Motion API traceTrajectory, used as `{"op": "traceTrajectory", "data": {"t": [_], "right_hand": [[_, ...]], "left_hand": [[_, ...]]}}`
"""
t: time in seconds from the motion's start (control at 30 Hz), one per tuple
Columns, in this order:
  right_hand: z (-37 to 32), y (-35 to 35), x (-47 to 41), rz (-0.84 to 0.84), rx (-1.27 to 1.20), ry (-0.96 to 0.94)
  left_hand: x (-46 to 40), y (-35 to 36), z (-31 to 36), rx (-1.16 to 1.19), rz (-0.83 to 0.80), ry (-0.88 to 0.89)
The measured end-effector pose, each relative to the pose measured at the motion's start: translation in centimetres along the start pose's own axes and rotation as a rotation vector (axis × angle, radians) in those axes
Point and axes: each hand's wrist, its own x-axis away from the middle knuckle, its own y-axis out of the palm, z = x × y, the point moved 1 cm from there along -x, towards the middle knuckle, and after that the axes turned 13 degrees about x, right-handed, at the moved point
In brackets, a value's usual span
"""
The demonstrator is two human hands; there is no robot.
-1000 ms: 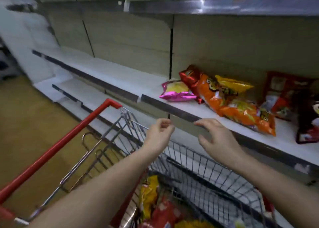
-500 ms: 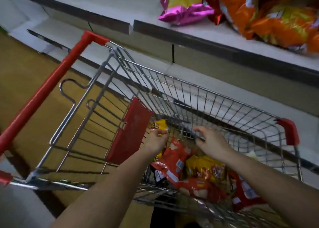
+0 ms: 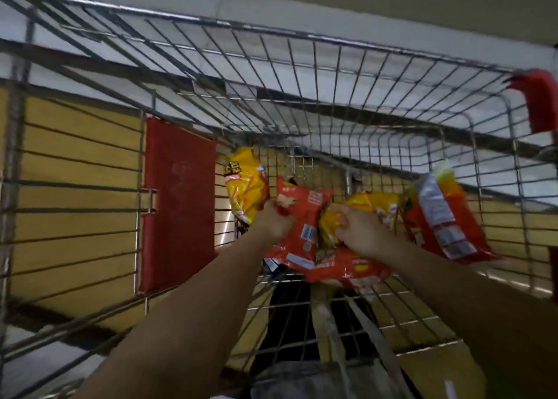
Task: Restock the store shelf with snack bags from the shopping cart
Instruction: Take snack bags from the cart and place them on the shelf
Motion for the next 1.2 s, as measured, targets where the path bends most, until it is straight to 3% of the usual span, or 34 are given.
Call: {"op": "traceTrajectory", "data": {"t": [0.27, 0.47, 0.73, 0.97, 1.07, 1.2], "right_hand": [[-0.6, 1.7, -1.4, -0.045, -0.077, 0.054], [-1.2, 1.9, -2.4, -0.031, -0.077, 0.04], [-1.3, 2.3, -2.7, -0.039, -0.116, 0.031], [-1.6, 1.6, -3.1, 0.004, -0.406, 0.096], [-1.1, 0.7, -2.8, 0.02, -0.584, 0.105], [-0.6, -0.2, -2.7, 0.054, -0.609, 0.122]], "left_hand": [[-3.2, 0.1, -0.9, -0.159, 0.051, -0.029], [-4.9, 0.6, -1.1, -0.074, 0.027, -0.052], [-3.9, 1.1, -0.2, 0.066, 0.055, 0.044], [-2.3, 0.9, 1.8, 0.481, -0.02, -0.171], [-2.0, 0.6, 1.8, 0.543, -0.083, -0.288], [-1.7, 0.8, 1.9, 0.519, -0.181, -0.319]]}}
